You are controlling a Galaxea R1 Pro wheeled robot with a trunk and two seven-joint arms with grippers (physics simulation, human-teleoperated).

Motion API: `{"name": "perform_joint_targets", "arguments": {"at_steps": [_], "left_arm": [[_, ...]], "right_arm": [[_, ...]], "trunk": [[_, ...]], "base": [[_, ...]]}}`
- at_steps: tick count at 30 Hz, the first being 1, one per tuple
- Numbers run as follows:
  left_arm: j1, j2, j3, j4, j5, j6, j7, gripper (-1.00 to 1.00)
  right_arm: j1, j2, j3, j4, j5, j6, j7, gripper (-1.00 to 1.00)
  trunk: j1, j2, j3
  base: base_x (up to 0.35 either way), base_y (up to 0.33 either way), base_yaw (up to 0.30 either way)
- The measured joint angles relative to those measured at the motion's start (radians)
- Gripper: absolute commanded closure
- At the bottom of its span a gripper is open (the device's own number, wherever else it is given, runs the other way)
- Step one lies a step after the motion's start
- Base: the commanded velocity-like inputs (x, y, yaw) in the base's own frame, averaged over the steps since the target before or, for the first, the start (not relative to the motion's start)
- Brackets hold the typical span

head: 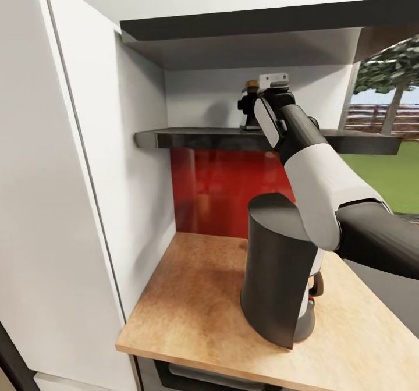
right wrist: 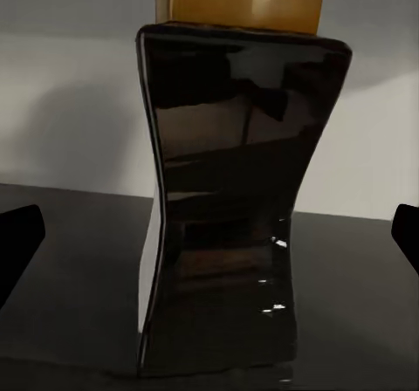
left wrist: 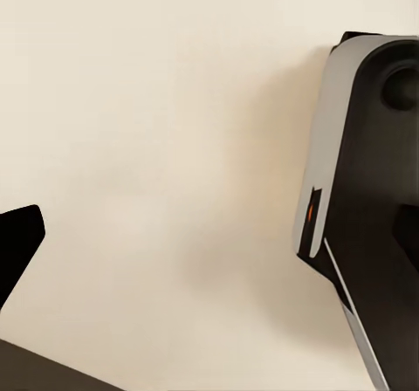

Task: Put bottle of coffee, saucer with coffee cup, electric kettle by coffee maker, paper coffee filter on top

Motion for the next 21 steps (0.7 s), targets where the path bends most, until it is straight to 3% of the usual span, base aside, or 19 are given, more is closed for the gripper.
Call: {"name": "perform_joint_targets", "arguments": {"at_steps": [21], "left_arm": [[0.0, -0.001, 0.0, 0.001, 0.0, 0.002, 0.0, -1.0]], "right_arm": [[0.022, 0.0, 0.0, -0.001, 0.0, 0.0, 0.0, -1.0]], "trunk": [[0.0, 0.0, 0.0]], "base": [[0.099, 0.0, 0.0]]}}
